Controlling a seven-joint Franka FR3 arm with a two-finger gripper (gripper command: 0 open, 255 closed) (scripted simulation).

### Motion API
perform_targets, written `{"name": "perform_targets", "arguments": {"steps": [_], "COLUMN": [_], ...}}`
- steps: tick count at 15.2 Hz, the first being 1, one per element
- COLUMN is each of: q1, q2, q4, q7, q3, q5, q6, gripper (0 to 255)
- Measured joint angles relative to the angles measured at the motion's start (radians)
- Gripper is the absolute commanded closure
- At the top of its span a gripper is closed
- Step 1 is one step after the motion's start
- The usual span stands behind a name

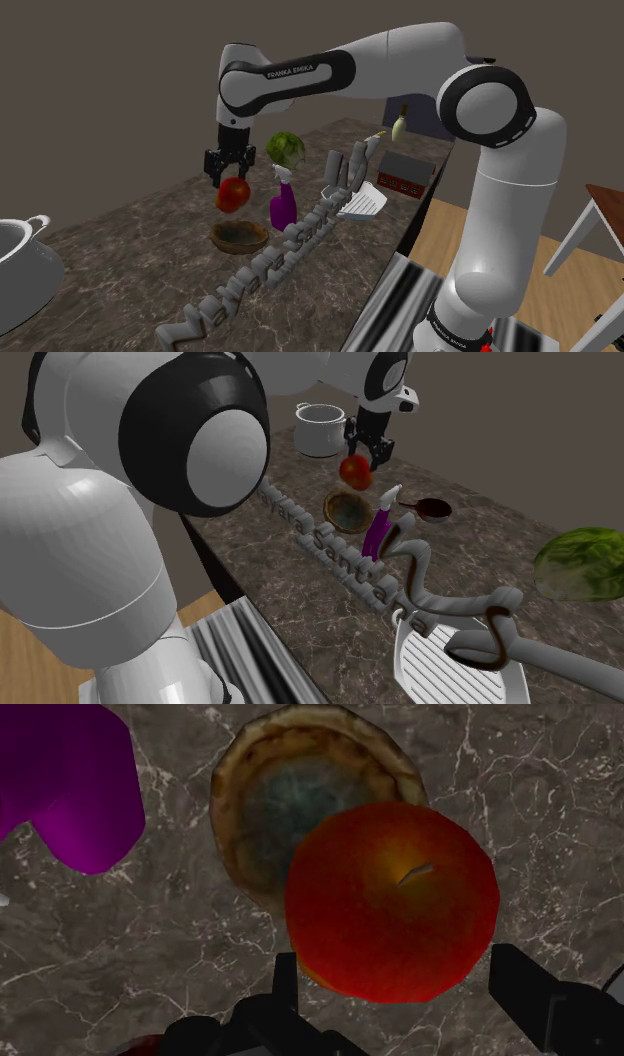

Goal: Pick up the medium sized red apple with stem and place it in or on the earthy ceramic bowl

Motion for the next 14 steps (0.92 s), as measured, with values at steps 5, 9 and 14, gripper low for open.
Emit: {"name": "perform_targets", "arguments": {"steps": [5,9,14], "q1": [0.000,0.002,0.002], "q2": [0.013,0.024,0.025], "q4": [-0.052,-0.085,-0.087], "q7": [-0.007,-0.009,-0.009], "q3": [-0.001,0.000,0.000], "q5": [-0.001,-0.002,-0.002], "q6": [0.064,0.108,0.111], "gripper": [255,255,255]}}
